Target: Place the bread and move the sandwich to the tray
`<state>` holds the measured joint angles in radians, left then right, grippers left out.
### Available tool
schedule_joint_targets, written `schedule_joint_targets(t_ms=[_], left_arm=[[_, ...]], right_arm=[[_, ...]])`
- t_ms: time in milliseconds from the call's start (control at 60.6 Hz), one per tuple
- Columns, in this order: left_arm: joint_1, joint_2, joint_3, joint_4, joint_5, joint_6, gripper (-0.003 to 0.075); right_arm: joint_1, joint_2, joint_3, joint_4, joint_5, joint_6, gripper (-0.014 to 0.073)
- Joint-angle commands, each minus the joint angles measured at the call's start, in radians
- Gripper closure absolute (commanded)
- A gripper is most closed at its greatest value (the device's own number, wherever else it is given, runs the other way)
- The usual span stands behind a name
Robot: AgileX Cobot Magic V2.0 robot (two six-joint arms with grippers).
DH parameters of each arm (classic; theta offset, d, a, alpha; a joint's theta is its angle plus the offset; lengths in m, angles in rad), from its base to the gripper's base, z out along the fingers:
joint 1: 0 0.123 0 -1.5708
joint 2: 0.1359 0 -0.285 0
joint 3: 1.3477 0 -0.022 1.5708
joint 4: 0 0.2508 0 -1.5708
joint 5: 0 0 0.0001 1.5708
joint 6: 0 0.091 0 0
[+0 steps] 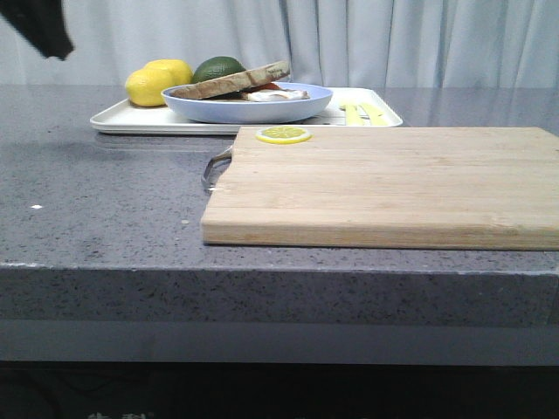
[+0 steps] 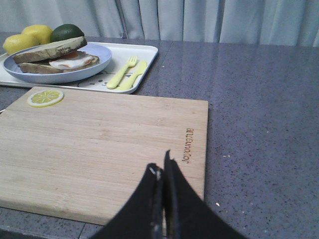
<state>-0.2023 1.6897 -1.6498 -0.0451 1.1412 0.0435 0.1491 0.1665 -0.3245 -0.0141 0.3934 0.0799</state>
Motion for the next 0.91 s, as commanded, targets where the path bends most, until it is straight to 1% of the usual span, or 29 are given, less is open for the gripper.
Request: schedule_joint_targets(t_ms=[0, 99, 231, 297, 429, 594, 742, 891], left_arm=[[0.024, -0.173, 0.149, -0.01, -0.123, 0.002, 0.0739], [0.048, -0.306, 0.321, -0.012, -0.212, 0.002, 0.0739], [0.079, -0.465, 0.496, -0.012, -0.27, 0.002, 0.0739], [0.088, -0.53, 0.559, -0.012, -0.299, 0.002, 0.0739], [0.093, -0.719, 0.715, -0.021, -0.412, 0.002, 0.0739], [0.093, -0.961, 0.879, -0.074, -0.54, 0.002, 0.0739], [0.093, -1.165, 0.988, -0.082, -0.567, 0.0, 0.0739], [0.093, -1.35, 1.064, -0.082, -0.569, 0.0, 0.0739]], right_arm=[[-0.005, 0.008, -0.028, -0.001, -0.074, 0.003, 0.0653], [-0.005, 0.008, -0.028, -0.001, -0.074, 0.003, 0.0653], [-0.005, 0.008, -0.028, -0.001, -0.074, 0.003, 0.0653], [-0.005, 0.008, -0.028, -0.001, -0.074, 0.003, 0.0653], [-0.005, 0.008, -0.028, -0.001, -0.074, 0.003, 0.0653], [-0.005, 0.008, -0.028, -0.001, -0.074, 0.003, 0.0653], [-0.005, 0.008, -0.028, -0.001, -0.073, 0.003, 0.0653], [-0.005, 0.008, -0.028, -0.001, -0.072, 0.003, 0.0653]])
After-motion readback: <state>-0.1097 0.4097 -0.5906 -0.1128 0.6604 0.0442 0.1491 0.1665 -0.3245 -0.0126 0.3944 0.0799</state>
